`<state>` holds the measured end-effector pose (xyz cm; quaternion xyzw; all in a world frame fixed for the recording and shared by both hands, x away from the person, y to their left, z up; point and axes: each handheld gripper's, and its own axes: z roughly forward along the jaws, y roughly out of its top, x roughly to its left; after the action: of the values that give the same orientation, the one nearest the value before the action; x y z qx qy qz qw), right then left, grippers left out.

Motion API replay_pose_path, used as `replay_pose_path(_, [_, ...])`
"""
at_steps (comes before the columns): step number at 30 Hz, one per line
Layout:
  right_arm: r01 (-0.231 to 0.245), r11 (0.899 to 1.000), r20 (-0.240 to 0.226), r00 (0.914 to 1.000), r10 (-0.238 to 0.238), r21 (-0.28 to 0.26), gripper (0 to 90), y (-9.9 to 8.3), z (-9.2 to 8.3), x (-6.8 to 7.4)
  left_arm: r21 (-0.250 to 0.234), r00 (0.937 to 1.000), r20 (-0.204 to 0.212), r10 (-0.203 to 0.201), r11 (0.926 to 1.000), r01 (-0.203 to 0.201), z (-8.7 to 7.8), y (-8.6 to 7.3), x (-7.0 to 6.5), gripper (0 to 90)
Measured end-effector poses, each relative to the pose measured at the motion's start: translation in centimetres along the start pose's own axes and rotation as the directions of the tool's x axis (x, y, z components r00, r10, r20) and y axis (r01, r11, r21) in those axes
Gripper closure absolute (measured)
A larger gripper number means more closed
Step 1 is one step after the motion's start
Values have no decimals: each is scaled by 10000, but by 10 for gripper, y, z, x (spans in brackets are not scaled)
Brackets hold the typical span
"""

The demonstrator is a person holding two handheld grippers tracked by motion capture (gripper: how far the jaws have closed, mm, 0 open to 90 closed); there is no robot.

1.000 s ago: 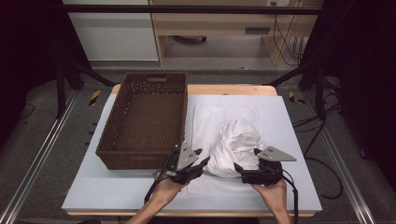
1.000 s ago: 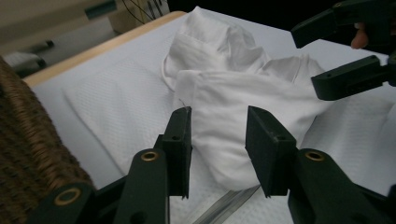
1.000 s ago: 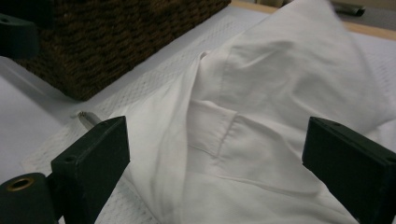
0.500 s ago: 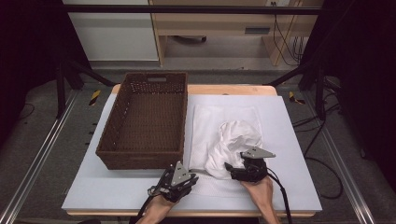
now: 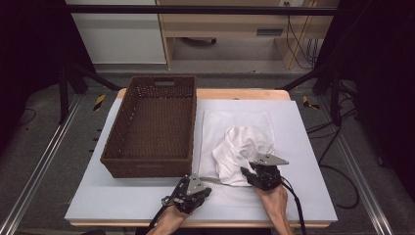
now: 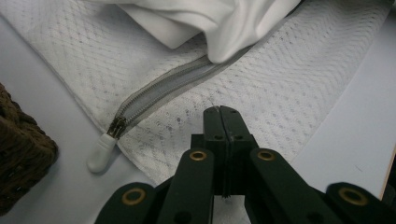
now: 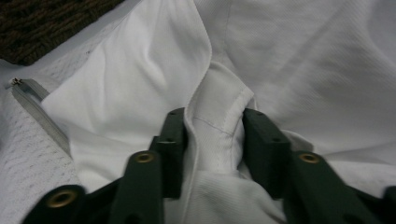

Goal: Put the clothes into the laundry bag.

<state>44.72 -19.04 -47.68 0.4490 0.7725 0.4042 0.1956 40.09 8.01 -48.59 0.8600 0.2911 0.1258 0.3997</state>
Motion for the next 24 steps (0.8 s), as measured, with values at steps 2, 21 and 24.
replay_pose_path(2, [-102,9999,4,9999,102,-36,771,1,-3,-3,2,9999,-112,100,9999,-100,0,0,-1,894])
replay_pose_path(21, [-149,9997,2029,9791,109,181,708,-12,-27,-55,215,9925,-817,909,9958,-894,-2,0,-10,819])
replay_pose_path(24, [-167,9993,2007,9794,230,-331,589,-7,-43,-53,237,9937,-696,873,9960,-859,-2,1,-9,823])
